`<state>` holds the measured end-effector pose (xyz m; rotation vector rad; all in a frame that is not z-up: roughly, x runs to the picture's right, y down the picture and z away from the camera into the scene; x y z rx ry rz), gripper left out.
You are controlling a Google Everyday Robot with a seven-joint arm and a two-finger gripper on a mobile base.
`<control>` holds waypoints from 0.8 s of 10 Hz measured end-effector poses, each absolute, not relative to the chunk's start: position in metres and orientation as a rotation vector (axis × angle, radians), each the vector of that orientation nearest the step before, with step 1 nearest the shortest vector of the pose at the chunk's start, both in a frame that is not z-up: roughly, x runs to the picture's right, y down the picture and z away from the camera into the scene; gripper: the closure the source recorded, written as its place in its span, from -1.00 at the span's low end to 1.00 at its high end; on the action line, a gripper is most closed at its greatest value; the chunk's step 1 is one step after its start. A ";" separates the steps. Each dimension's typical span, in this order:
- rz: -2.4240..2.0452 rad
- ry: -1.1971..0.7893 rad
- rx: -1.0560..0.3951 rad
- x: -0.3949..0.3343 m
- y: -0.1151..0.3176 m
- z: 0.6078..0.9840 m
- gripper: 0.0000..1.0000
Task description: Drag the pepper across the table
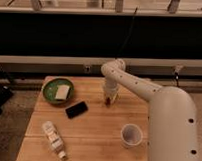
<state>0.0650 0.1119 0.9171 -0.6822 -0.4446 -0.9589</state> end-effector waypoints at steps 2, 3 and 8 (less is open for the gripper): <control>-0.978 -0.463 -0.691 0.057 0.122 0.914 1.00; -0.987 -0.472 -0.694 0.053 0.127 0.912 1.00; -1.004 -0.493 -0.686 0.046 0.132 0.907 1.00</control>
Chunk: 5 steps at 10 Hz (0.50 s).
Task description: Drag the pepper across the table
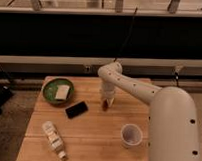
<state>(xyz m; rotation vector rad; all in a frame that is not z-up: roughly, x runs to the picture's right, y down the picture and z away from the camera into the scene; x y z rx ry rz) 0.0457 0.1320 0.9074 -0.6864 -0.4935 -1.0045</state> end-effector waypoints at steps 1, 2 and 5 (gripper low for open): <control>-1.022 -0.511 -0.684 0.037 0.138 0.902 1.00; -1.031 -0.522 -0.684 0.031 0.141 0.898 1.00; -1.057 -0.549 -0.674 0.022 0.145 0.887 1.00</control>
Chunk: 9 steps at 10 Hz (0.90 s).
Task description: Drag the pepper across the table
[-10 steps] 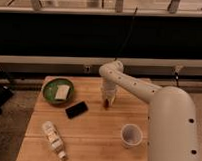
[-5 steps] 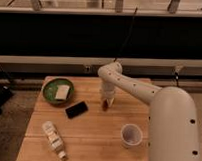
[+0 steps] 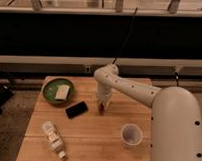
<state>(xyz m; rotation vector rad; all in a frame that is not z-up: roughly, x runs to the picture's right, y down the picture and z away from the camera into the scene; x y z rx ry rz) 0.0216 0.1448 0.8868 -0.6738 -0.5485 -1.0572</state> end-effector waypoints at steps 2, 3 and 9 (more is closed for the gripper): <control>-1.069 -0.562 -0.668 0.017 0.146 0.881 1.00; -1.072 -0.569 -0.669 0.016 0.148 0.879 1.00; -1.119 -0.609 -0.690 0.001 0.171 0.865 1.00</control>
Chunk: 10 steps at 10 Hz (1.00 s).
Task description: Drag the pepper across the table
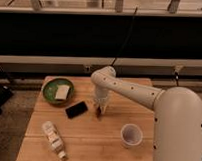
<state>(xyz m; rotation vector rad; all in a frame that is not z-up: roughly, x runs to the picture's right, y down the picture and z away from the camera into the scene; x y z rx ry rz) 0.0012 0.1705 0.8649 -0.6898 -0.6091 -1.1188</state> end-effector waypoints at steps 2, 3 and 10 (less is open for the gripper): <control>-1.138 -0.615 -0.697 -0.002 0.177 0.862 1.00; -1.149 -0.619 -0.699 -0.004 0.181 0.861 1.00; -1.220 -0.621 -0.675 -0.015 0.192 0.851 1.00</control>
